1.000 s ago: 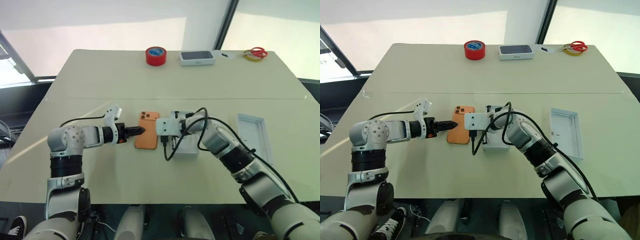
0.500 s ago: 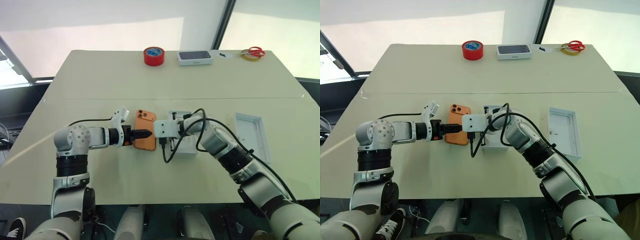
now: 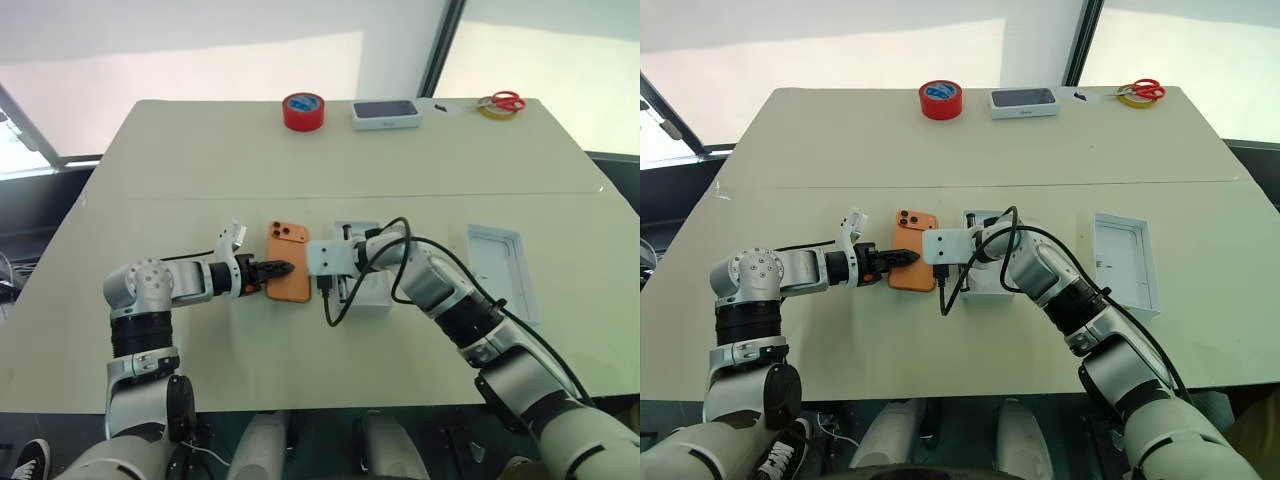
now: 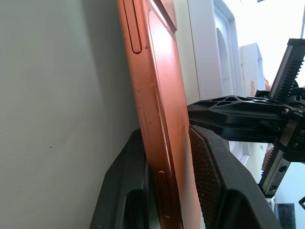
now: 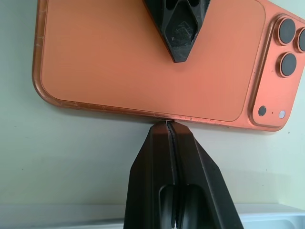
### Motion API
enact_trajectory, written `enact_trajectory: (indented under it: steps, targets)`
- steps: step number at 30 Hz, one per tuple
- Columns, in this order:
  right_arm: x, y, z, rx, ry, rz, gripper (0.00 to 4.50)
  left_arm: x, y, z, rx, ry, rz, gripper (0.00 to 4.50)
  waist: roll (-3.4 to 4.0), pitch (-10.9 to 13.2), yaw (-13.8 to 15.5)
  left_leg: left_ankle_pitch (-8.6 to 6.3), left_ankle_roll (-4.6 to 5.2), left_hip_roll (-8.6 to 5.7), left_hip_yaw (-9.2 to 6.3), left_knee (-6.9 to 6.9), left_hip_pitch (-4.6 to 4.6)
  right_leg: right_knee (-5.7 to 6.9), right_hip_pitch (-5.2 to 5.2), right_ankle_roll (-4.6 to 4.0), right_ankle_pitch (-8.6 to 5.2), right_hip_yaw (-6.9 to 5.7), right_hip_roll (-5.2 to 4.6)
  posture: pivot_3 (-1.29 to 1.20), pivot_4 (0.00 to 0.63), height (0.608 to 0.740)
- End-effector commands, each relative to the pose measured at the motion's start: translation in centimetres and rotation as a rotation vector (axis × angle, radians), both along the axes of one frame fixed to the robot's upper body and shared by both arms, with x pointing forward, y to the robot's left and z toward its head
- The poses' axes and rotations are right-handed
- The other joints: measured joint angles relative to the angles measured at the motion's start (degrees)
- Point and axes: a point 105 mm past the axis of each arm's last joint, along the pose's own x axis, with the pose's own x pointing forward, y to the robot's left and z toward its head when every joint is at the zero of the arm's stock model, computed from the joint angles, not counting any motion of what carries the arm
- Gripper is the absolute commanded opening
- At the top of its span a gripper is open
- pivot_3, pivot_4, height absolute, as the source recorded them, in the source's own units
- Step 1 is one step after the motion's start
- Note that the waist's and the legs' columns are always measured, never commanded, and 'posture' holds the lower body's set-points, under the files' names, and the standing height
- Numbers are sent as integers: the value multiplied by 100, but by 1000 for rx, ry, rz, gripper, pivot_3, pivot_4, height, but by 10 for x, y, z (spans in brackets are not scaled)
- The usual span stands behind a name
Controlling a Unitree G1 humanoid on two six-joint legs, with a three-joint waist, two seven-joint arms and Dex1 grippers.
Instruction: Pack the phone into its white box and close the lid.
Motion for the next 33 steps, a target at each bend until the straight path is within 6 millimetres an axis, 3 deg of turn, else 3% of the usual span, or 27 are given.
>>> enact_trajectory:
  steps: [1,3,8,11,13,15,19,22,24,33]
  targets:
    - [2,4,4,25,-22,-1,0,-3,5,-10,-3,46,17,617,-1,0,-4,0,0,0,0,0,0,0,0,0,0,0,0,0,150,738]
    - [3,8,7,57,-29,-8,0,-3,7,-11,-35,58,29,24,-3,-4,-13,0,0,0,0,0,2,0,2,0,0,0,0,0,150,738]
    - [5,16,30,257,-37,-20,0,-5,9,-4,-139,54,30,24,-5,-3,-24,1,-2,2,0,-10,5,0,-3,0,0,3,1,0,150,738]
    - [6,10,44,393,23,-56,0,-6,14,-2,-188,43,34,24,-4,-2,-41,3,-6,2,1,-16,2,0,-8,0,0,6,1,0,150,738]
    - [3,1,62,549,123,-82,537,-4,19,-4,-183,21,67,0,-4,-2,-38,8,-13,2,1,-27,4,0,-5,1,0,7,2,0,150,738]
    - [-9,-13,73,616,142,-44,1392,-5,21,6,-265,-27,70,0,-4,-2,-16,11,-19,5,1,-37,4,0,-5,1,0,9,2,0,150,738]
    - [-44,-37,58,505,156,51,3441,-2,25,16,-303,-121,118,0,-4,-2,-7,10,-17,6,1,-44,3,-16,-7,0,0,8,-1,0,150,738]
    - [-78,-69,21,268,208,111,3441,-1,20,15,-226,-194,126,0,-4,-2,6,9,-15,6,1,-44,-1,-25,-4,-2,-1,9,-7,0,150,738]
    - [-86,-79,14,258,231,89,3441,-3,16,16,-222,-214,118,0,-5,-2,-9,8,-13,6,4,-47,-9,-41,3,-9,-4,11,-10,0,150,738]
    - [-77,-82,6,285,159,18,3441,-2,5,26,-227,-246,96,0,-10,1,26,6,-8,7,8,-45,-14,-62,-3,-26,-9,15,-10,0,150,738]
